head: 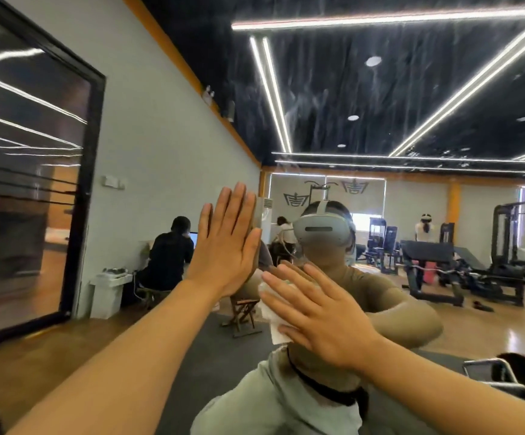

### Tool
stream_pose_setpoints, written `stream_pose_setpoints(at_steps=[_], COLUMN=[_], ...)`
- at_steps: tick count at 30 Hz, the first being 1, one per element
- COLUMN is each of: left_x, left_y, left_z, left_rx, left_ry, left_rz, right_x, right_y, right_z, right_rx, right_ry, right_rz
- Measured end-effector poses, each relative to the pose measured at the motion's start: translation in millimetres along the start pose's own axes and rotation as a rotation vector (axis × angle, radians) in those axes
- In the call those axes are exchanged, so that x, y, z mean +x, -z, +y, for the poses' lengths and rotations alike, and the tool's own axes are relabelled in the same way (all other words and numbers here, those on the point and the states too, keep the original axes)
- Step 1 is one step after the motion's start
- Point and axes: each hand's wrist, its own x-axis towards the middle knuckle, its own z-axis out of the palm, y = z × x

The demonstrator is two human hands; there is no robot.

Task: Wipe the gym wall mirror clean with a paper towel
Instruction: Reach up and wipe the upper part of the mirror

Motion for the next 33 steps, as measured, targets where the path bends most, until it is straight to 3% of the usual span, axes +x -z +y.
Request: stream_pose_setpoints(at_steps=[5, 9, 11, 14, 22, 25, 30, 33], left_x=[0.1, 3.0, 6.0, 4.7, -1.8, -43.9, -162.3, -200.1], left_y=[1.1, -11.5, -15.3, -10.5, 10.2, 9.9, -12.0, -20.1], left_z=[-1.9, -6.3, -6.0, -5.9, -11.7, -18.1, -47.0, -59.9], left_rx=[-0.032, -0.064, -0.099, -0.062, -0.131, -0.142, -0.137, -0.099], left_ry=[-0.009, -0.007, 0.001, 0.006, -0.101, -0.163, 0.163, 0.165], left_rz=[-0.030, -0.004, 0.026, -0.013, -0.153, -0.077, -0.111, -0.186], right_x=[43.2, 99.2, 112.4, 108.2, 25.2, -3.7, -28.4, -16.5], right_y=[10.6, 28.7, 27.5, 16.8, -4.9, -5.6, 1.0, 6.9], right_z=[64.4, 126.3, 122.5, 82.9, -37.9, -74.0, -84.0, -57.8], right_rx=[0.013, 0.032, 0.049, 0.093, 0.073, 0.129, 0.174, 0.173], right_ry=[-0.076, -0.467, -0.658, -0.741, -0.429, -0.327, -0.026, 0.080], right_rz=[0.041, 0.067, 0.116, 0.232, 0.106, 0.027, -0.127, -0.117])
